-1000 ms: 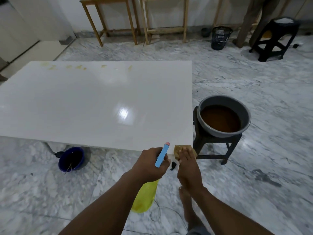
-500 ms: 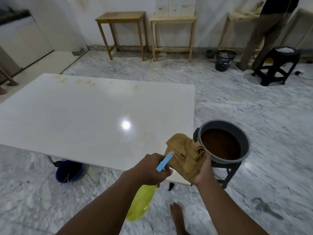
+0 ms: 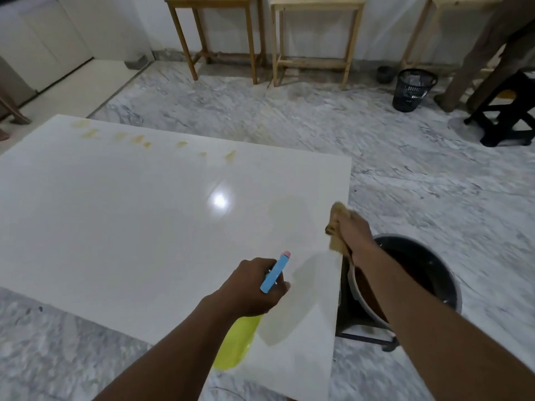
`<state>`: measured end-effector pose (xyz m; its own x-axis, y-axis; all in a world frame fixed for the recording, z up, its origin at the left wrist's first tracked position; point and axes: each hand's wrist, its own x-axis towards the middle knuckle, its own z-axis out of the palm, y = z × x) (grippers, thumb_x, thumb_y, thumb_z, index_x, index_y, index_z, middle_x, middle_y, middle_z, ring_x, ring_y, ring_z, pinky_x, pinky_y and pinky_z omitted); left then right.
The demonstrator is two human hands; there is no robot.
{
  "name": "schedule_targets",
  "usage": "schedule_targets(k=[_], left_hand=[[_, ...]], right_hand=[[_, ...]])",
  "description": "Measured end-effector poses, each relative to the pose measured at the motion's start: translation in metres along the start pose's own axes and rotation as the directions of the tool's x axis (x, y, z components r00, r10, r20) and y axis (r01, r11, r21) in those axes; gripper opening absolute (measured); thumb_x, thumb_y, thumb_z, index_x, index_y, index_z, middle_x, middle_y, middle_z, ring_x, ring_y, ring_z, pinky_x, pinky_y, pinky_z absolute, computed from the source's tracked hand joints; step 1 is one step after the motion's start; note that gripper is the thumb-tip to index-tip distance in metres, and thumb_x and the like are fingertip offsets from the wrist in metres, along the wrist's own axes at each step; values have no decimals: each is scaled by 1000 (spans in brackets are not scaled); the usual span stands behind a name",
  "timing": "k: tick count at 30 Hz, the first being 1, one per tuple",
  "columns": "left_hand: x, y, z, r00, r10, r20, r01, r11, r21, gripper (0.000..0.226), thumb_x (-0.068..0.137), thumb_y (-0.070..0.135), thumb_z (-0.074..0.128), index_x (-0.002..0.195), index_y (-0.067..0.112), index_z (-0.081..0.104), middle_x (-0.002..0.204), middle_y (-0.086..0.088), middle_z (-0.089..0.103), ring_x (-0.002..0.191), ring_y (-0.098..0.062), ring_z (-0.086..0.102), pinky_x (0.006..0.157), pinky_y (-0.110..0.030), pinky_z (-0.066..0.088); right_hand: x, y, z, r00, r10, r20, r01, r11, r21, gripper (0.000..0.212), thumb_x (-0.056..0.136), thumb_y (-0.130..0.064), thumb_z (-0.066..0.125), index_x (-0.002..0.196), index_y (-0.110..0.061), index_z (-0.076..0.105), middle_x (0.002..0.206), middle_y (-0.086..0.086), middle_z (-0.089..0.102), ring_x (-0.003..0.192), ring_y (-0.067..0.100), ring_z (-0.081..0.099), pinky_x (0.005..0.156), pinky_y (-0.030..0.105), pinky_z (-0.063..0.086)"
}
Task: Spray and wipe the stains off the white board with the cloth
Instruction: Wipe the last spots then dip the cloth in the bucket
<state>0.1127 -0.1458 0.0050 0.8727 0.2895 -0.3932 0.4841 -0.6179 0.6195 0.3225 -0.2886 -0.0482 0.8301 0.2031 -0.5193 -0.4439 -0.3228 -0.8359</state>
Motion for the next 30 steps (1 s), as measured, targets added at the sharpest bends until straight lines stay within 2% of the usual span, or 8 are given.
schedule_targets(k=[4, 8, 10, 12, 14, 20, 26, 30], left_hand=[[28, 0, 3, 1000, -1, 5, 1, 999, -52, 22, 95, 31, 70, 85, 12, 66, 81, -9, 74, 68, -27, 75, 73, -50, 62], [49, -1, 13, 999, 9, 30, -7, 998, -58, 20, 95, 29, 69, 83, 14, 64, 84, -7, 74, 71, -28, 73, 71, -51, 62], [55, -1, 19, 999, 16, 42, -13, 998, -61, 19, 95, 29, 69, 83, 15, 65, 83, -7, 73, 71, -28, 72, 70, -51, 62], [57, -2, 23, 998, 18, 55, -14, 997, -70, 18, 95, 28, 69, 84, 14, 66, 84, -8, 72, 72, -30, 72, 70, -51, 63], [55, -2, 27, 998, 17, 63, -13, 998, -62, 18, 95, 28, 70, 86, 13, 66, 83, -8, 72, 71, -30, 72, 71, -50, 63], [32, -8, 44, 997, 48, 66, -46, 998, -33, 16, 95, 26, 70, 87, 12, 67, 84, -9, 73, 71, -31, 71, 70, -52, 62], [-39, -14, 68, 993, 102, 64, -103, 995, 14, 16, 94, 25, 71, 87, 11, 67, 81, -10, 72, 71, -31, 72, 72, -52, 63], [-107, -27, 89, 986, 159, 59, -160, 987, 16, 14, 94, 23, 71, 88, 11, 67, 81, -12, 72, 70, -34, 72, 70, -53, 62]], right_hand=[[91, -4, -3, 969, -245, 41, 235, 854, -463, 33, 87, -29, 38, 116, -34, 52, 102, -3, 61, 89, 24, 67, 79, 39, 59], [154, 39, 11, 937, -301, 175, 337, 656, -675, 23, 73, -34, 27, 88, -36, 45, 99, 1, 54, 98, 23, 54, 91, 43, 49], [150, 60, 23, 920, -346, 184, 356, 544, -760, 37, 89, -35, 35, 121, -36, 53, 134, 8, 48, 133, 27, 38, 114, 45, 27], [136, 73, 26, 917, -381, 118, 337, 581, -741, 49, 102, -34, 37, 151, -28, 35, 164, 9, 19, 152, 27, 12, 124, 43, 7], [126, 87, 24, 919, -389, 69, 323, 638, -699, 49, 105, -34, 36, 154, -28, 32, 168, 8, 8, 153, 30, 10, 124, 43, 13], [57, 148, 29, 889, -456, 34, 359, 650, -670, 55, 100, -31, 44, 154, -29, 33, 169, 5, 5, 151, 33, 19, 120, 49, 27], [-47, 220, 35, 863, -505, 17, 400, 662, -634, 53, 98, -36, 41, 149, -21, 44, 166, 11, 21, 149, 32, 28, 115, 49, 37], [-120, 272, 40, 835, -549, 21, 440, 646, -623, 51, 100, -24, 49, 150, -16, 44, 164, 11, 25, 152, 30, 22, 119, 49, 32]])
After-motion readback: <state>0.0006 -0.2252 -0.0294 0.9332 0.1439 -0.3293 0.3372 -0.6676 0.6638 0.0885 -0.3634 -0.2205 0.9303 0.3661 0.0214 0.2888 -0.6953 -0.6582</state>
